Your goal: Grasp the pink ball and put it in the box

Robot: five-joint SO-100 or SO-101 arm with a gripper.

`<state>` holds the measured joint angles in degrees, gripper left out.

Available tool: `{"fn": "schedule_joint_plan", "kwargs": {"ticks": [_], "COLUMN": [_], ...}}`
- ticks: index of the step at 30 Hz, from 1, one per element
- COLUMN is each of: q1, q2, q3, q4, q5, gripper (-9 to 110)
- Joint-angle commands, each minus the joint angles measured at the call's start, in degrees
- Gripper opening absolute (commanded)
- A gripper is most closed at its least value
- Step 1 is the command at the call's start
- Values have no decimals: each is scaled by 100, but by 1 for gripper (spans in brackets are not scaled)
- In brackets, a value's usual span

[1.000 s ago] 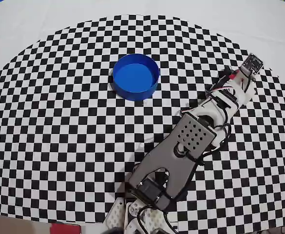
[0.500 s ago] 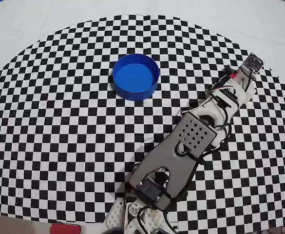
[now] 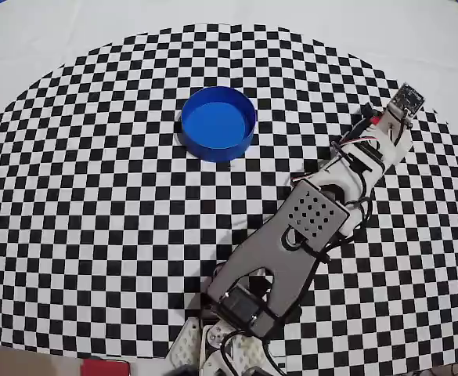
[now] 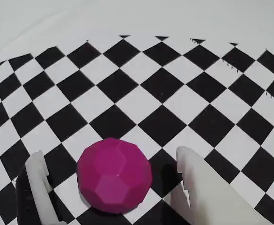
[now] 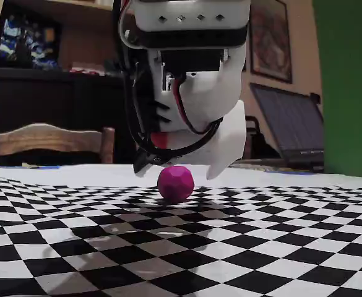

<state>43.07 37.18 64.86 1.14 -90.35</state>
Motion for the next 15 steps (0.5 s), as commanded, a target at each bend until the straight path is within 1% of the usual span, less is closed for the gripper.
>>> {"fn": "schedule_joint_plan", "kwargs": {"ticks": [1,15], "q1": [-18,26], "q2": [26,-53], "q3": [-237,-255], "q4": [18,18], "q5": [-35,-35], "gripper": [33,33]}}
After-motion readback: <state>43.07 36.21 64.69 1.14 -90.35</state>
